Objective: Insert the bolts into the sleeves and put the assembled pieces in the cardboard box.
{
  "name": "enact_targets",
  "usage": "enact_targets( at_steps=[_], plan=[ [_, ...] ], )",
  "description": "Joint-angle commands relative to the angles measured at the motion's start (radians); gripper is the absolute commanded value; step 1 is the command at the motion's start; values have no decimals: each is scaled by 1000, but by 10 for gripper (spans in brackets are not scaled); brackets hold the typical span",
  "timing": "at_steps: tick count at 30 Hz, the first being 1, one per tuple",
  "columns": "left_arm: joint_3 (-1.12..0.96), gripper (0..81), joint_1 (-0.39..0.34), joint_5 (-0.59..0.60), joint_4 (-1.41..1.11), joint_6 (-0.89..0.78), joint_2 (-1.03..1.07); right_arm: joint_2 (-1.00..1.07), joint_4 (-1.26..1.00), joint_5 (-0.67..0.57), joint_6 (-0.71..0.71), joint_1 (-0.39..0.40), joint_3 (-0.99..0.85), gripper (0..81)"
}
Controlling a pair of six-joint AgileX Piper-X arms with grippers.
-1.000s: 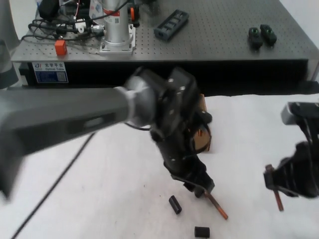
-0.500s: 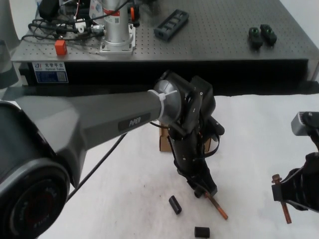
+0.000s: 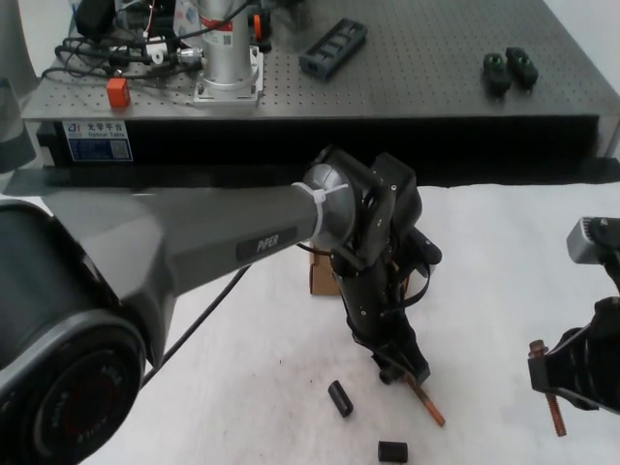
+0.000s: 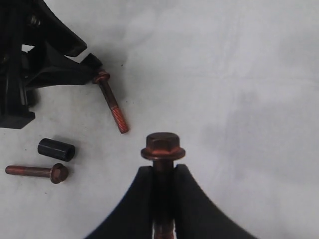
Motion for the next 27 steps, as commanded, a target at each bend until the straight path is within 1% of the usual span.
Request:
enact_targets(
  at_steps=[1,5,7,9,10,13,15,18,20,22,24,25,27],
  plan=[
    [-8,297,-4,-18,-1,-18,12,-11,-3,-12,9,-4,-2,62],
    [-8,291,-4,-44,1,-31,25,-11,-3,-12,9,-4,-2,62],
    [-8,257,-4,-46,8,-31,25,-11,-3,-12,9,-4,-2,62],
    [-8,204,-4,-47,8,-31,25,-11,-3,-12,12,-4,-2,62],
    [-8,164,-4,-47,8,-31,25,-11,-3,-12,12,-4,-2,62],
    [-16,11,-4,-43,45,-31,25,-11,-3,-18,27,-4,-2,62],
    [-38,4,-4,-38,103,-34,23,-11,-18,-47,27,-4,-2,62],
    [-50,6,-4,-33,157,-46,-16,-11,-81,-128,71,-4,-2,62],
    [-26,6,5,6,140,-73,-72,-11,-138,-181,90,-4,-2,62],
    [38,6,12,41,72,-107,-146,-21,-198,-212,129,-4,-2,62],
    [160,6,15,49,-53,-146,-255,-40,-281,-246,196,-4,4,62],
    [237,6,15,48,-117,-172,-303,-49,-334,-285,246,-3,14,62],
    [406,6,15,99,-303,-226,-434,-70,-502,-360,377,12,50,62]
  ],
)
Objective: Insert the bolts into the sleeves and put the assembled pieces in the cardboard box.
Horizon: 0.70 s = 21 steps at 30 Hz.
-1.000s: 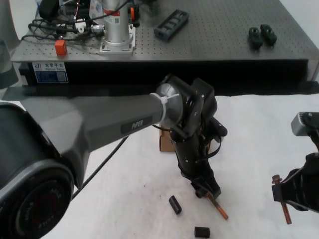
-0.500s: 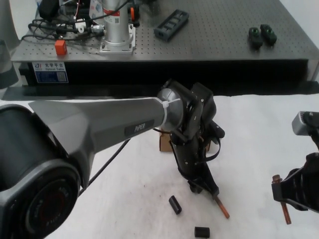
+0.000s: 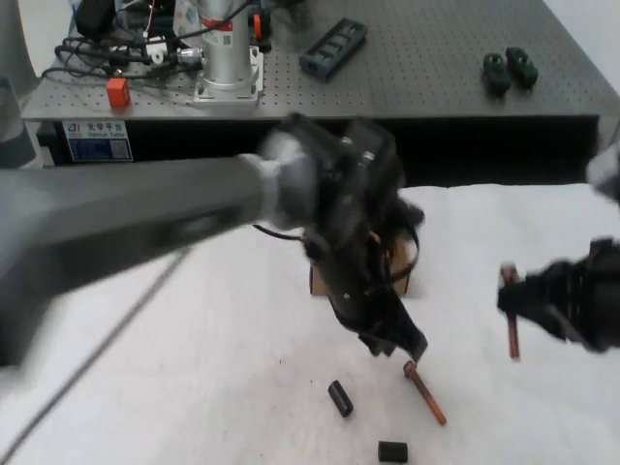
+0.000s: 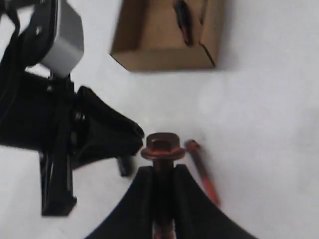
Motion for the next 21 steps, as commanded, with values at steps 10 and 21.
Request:
enact_targets(
  at_steps=[10,21],
  plan=[
    [647,6,-5,230,-1016,-342,-486,-12,-540,34,290,205,76,62],
    [677,6,-5,274,-1133,-410,-512,-12,-564,81,288,290,76,62]
  ],
)
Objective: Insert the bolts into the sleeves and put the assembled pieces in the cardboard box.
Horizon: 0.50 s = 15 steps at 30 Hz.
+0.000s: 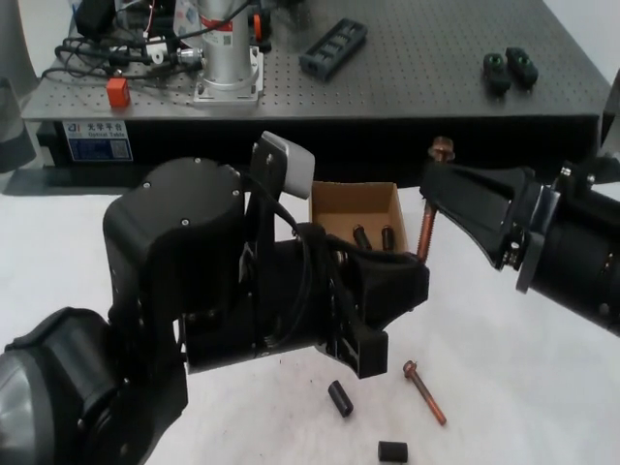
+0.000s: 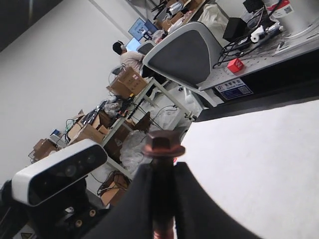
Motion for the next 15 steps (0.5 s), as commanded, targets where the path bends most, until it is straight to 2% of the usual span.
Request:
enact_targets(
  at_steps=[1,8,15],
  plan=[
    [-4,6,-1,22,-56,-19,-10,-5,-16,17,-2,5,-1,62],
    [-4,6,-1,21,-58,-29,-10,-5,13,-17,-5,5,3,62],
    [-4,6,-1,-84,-58,-60,-10,-5,39,-118,-43,5,3,59]
  ],
)
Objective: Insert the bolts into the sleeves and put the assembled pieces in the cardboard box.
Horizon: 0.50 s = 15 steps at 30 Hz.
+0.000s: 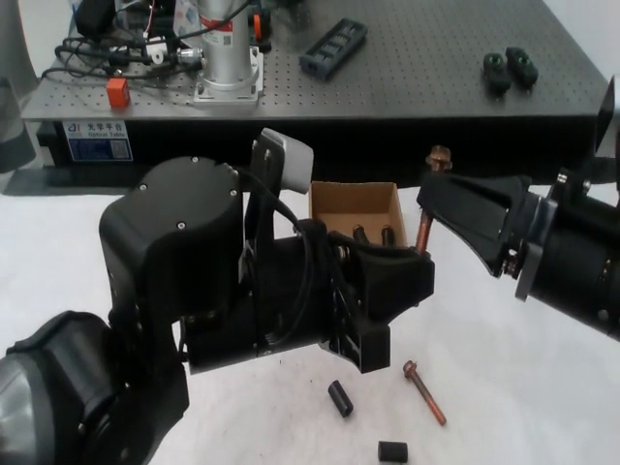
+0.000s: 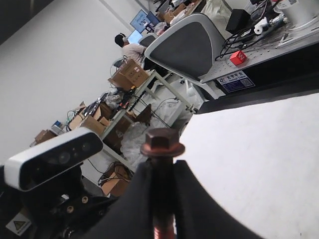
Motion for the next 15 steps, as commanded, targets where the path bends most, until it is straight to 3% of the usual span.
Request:
enact_targets(
  at_steps=[1,2,3,5,7,12,15],
  plan=[
    [-7,6,0,-55,-35,-15,-10,-5,21,-95,-18,1,1,46],
    [-7,6,0,-53,-35,-15,-10,-5,21,-120,-36,1,1,9],
    [-7,6,0,-52,-35,-15,-10,-5,21,-133,-47,1,1,38],
    [-7,6,0,-32,-35,-1,-10,-5,21,-145,-54,1,1,240],
    [-7,6,0,-32,-35,9,-10,-5,21,-144,-57,1,1,382],
    [-10,6,6,-62,-35,38,-5,-34,34,-165,-57,-33,1,389],
    [-47,6,39,-145,12,-41,27,-94,130,-165,-57,-100,1,386]
  ],
)
